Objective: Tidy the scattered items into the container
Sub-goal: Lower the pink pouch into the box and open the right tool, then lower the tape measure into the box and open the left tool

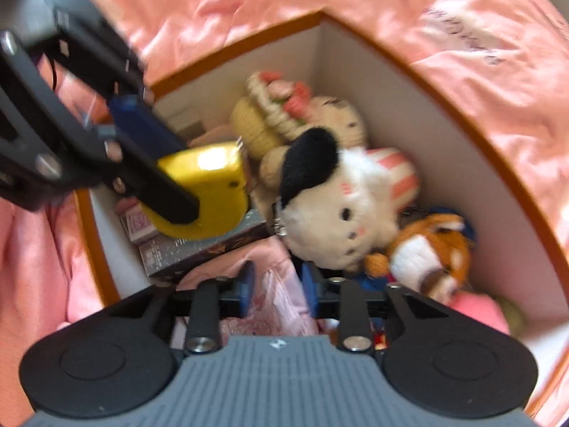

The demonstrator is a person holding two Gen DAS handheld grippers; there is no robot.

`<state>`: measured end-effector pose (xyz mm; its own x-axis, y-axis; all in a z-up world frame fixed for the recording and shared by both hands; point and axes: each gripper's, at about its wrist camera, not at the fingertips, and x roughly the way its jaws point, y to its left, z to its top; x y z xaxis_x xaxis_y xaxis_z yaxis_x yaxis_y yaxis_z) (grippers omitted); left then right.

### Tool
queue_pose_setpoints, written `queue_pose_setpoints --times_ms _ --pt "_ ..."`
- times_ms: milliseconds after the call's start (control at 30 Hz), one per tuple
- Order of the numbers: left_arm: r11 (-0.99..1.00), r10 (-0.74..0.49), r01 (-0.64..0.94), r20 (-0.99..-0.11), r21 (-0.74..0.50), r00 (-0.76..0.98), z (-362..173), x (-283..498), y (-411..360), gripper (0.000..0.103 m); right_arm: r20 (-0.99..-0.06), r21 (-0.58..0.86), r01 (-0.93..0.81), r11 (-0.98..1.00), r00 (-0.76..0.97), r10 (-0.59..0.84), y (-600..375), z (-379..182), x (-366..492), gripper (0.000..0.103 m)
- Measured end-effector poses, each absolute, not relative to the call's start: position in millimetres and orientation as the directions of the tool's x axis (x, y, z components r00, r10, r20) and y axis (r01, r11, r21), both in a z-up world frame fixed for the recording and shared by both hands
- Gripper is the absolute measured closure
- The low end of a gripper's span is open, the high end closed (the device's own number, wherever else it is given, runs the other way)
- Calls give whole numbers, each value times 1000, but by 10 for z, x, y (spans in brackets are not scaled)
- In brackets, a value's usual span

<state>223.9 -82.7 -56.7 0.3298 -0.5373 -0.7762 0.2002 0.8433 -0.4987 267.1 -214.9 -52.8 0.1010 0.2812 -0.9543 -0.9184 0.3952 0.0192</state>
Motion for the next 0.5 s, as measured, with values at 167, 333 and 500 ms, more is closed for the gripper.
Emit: queue_pose_setpoints --times_ms 167,333,500 --pt "834 -550 249 -775 -492 313 -554 2270 -973 79 -912 17 -833 552 213 350 -2523 -165 2638 54" --pt "822 -566 262 -779 -506 270 -647 2358 -1164 79 -896 -45 -732 680 330 296 -2722 -76 2529 52" --pt "788 -610 268 -761 -555 218 -777 2406 -1307 79 -900 -20 -618 786 354 255 -2938 -124 2520 51"
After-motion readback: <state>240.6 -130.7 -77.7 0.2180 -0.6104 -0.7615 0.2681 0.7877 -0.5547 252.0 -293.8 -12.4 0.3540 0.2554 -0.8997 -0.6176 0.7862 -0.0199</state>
